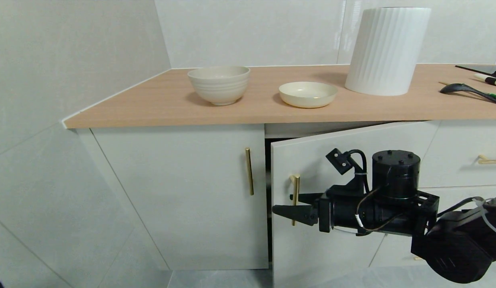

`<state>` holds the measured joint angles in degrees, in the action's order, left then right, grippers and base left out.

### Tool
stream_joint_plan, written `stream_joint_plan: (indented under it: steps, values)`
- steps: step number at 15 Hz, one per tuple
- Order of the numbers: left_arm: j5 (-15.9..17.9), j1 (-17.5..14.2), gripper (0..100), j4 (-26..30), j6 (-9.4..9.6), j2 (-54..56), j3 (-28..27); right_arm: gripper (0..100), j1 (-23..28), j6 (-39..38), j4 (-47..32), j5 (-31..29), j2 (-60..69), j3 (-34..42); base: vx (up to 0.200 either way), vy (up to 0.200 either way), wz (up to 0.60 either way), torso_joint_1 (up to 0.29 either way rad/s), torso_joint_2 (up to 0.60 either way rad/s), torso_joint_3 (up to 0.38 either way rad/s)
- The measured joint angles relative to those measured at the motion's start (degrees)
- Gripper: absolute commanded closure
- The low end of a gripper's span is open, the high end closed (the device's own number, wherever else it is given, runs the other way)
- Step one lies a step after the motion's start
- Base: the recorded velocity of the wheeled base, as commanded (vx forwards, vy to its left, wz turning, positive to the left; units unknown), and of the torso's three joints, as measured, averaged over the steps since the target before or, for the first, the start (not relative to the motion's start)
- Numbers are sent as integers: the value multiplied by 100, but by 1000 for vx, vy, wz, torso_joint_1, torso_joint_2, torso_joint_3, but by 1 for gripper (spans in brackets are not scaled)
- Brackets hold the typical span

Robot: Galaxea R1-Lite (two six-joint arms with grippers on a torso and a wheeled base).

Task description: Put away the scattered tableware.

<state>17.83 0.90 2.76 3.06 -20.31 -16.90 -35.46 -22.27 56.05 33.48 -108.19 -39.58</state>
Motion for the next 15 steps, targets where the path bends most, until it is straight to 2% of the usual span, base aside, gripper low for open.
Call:
stream_joint_plan:
  steps: [2,3,9,12,15]
  values:
    - [230,162,0,-417,20,-1130,-182,0,-6,-2,-9,117,4,43,0,0,0,0,0,0]
    - [241,364,0,-685,28,-1740,-269,0,-6,0,-13,167,9,61,0,0,0,0,0,0]
    - [-438,2029,0,-2659,27,-4879,-702,0,-11,2,118,224,11,179,0,0,0,0,0,0]
    - [-460,2432,0,-3243,11,-6000,-1008,0,-12,13,230,244,11,304,0,0,0,0,0,0]
    - [-369,2699,0,-3577,-5,-6776,-1651,0,16,2,886,552,6,612,0,0,0,0,0,0]
